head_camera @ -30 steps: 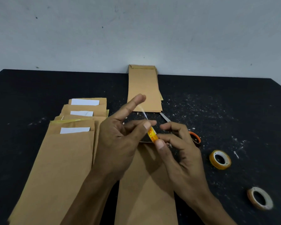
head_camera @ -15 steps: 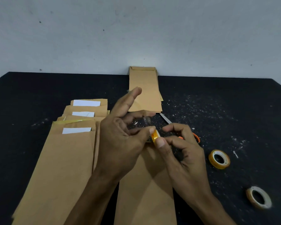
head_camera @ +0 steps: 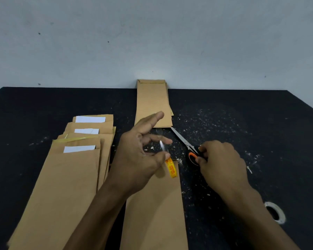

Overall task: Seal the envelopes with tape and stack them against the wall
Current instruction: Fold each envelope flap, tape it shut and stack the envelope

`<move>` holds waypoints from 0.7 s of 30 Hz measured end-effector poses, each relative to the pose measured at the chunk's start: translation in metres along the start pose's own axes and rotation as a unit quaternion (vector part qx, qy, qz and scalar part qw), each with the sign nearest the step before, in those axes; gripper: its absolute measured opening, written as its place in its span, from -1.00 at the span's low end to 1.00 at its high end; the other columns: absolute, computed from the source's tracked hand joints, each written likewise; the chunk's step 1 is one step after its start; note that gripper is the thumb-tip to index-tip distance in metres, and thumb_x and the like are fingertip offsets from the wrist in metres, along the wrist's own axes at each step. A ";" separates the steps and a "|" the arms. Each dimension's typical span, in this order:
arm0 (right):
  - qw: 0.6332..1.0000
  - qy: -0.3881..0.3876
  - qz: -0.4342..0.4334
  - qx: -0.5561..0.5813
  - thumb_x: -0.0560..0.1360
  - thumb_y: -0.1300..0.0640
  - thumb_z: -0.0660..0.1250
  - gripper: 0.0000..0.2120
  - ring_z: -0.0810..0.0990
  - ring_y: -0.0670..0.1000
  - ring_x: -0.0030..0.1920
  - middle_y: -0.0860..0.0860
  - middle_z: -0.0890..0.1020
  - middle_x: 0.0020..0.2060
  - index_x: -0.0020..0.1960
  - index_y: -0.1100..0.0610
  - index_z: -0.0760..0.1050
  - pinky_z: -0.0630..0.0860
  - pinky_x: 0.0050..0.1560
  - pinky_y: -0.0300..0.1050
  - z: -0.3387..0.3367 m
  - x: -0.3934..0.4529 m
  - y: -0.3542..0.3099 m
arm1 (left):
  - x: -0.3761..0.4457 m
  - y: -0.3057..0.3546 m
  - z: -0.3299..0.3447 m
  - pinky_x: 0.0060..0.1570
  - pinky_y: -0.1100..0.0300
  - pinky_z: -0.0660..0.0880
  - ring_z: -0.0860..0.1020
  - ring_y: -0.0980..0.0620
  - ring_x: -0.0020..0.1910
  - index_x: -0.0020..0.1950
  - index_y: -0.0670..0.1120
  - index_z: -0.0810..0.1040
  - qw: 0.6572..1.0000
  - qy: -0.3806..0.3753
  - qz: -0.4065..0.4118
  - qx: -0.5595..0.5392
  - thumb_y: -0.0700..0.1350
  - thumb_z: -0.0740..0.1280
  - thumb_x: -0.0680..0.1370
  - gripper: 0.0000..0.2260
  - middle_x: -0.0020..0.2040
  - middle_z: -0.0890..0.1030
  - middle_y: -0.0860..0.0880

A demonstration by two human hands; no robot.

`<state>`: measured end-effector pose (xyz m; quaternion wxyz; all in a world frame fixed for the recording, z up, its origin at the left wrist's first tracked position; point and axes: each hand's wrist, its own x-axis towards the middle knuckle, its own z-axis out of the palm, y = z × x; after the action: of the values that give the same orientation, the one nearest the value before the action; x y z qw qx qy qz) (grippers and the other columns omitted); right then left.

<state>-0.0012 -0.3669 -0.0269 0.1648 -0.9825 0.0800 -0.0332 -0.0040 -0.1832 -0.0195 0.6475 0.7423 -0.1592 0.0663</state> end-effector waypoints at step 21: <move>0.955 -0.060 0.059 0.283 0.38 0.14 0.59 -0.82 0.71 0.06 -0.37 0.09 0.70 -0.39 -0.17 0.13 0.59 0.56 -0.46 -0.11 -0.015 0.022 0.006 | 0.002 0.001 -0.016 -0.24 0.21 0.63 0.66 0.14 0.06 0.49 -0.03 0.38 1.000 -0.025 -0.012 -0.003 -0.50 0.45 0.38 -0.24 0.48 0.38 0.14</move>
<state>0.0181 -0.3803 -0.0141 0.4425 -0.8892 0.1151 0.0143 -0.0002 -0.1677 -0.0157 0.6466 0.7434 -0.1667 0.0395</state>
